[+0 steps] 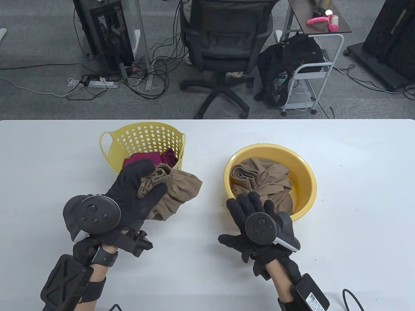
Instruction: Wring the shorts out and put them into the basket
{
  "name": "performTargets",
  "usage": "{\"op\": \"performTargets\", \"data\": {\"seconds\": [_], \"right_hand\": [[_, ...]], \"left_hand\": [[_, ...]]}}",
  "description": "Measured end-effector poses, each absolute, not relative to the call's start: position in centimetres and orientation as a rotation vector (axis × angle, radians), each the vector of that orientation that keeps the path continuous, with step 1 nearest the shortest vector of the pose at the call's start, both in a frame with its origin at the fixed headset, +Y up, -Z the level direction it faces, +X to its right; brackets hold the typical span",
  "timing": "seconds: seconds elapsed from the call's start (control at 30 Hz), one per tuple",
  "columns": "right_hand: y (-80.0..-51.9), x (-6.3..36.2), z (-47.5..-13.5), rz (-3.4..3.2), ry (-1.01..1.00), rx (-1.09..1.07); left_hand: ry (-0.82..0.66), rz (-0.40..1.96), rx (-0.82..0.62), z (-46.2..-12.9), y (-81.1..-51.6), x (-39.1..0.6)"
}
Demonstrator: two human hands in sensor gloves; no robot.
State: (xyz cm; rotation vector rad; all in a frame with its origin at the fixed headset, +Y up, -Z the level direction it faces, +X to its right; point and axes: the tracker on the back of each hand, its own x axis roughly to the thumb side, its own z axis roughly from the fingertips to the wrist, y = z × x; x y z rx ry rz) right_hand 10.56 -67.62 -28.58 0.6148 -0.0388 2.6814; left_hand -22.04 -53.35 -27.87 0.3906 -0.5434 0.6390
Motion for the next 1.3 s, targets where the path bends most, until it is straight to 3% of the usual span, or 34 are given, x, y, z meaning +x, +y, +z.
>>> {"op": "performTargets", "data": {"seconds": [0.77,1.3], "right_hand": [[-67.7,11.6,-28.1,2.692,-0.098,0.59],[-67.4,11.8,-27.7,2.704,-0.15,0.614]], "left_hand": [[-0.448,0.496,0.44,-31.9,-49.3,-23.2],[-0.339,0.456,0.36,-37.5,-53.3,-23.6]]}}
